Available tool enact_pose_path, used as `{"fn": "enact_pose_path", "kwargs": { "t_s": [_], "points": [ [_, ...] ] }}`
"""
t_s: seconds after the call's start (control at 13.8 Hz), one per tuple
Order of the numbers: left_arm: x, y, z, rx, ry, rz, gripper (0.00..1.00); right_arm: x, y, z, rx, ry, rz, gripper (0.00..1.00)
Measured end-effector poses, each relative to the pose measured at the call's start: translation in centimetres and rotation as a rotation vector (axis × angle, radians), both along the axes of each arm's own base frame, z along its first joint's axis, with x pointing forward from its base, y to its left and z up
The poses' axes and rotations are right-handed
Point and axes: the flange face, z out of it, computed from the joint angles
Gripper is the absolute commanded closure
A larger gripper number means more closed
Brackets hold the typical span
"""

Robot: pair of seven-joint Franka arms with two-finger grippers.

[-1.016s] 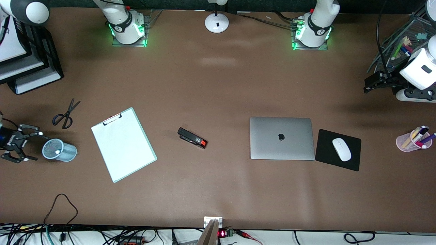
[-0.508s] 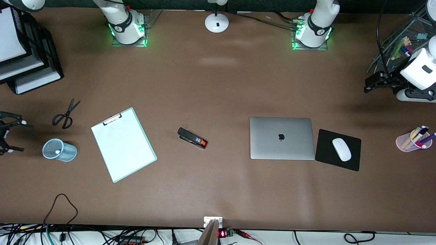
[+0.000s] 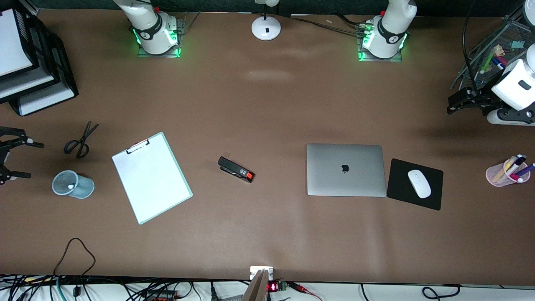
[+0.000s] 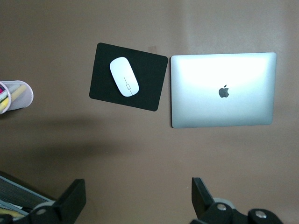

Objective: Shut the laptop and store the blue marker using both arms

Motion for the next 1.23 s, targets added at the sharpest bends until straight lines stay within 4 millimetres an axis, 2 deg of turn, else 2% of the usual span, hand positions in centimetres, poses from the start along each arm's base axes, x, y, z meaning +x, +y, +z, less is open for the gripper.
{"fn": "enact_pose_path", "kwargs": {
  "t_s": [0.22, 0.36, 0.51, 0.8, 1.02, 1.09, 1.23],
  "points": [
    [0.0, 0.0, 0.0, 0.000, 0.001, 0.000, 0.00, 0.7, 6.8, 2.1, -0.125, 0.084, -0.033, 0.00],
    [0.0, 0.0, 0.0, 0.000, 0.001, 0.000, 0.00, 1.2, 12.2, 2.4, -0.213, 0.147, -0.071, 0.00],
    [0.0, 0.0, 0.0, 0.000, 0.002, 0.000, 0.00, 1.5, 16.3, 2.2, -0.298, 0.201, -0.137, 0.00],
    [0.0, 0.0, 0.0, 0.000, 0.002, 0.001, 0.00, 1.4, 20.3, 2.4, -0.447, 0.285, -0.356, 0.00],
    [0.0, 0.0, 0.0, 0.000, 0.002, 0.001, 0.00, 0.5, 23.6, 2.7, -0.581, 0.321, -0.526, 0.00],
    [0.0, 0.0, 0.0, 0.000, 0.002, 0.001, 0.00, 0.0, 24.2, 2.4, -0.604, 0.337, -0.579, 0.00],
    [0.0, 0.0, 0.0, 0.000, 0.002, 0.001, 0.00, -0.8, 23.9, 1.2, -0.624, 0.364, -0.678, 0.00]
  ]
}}
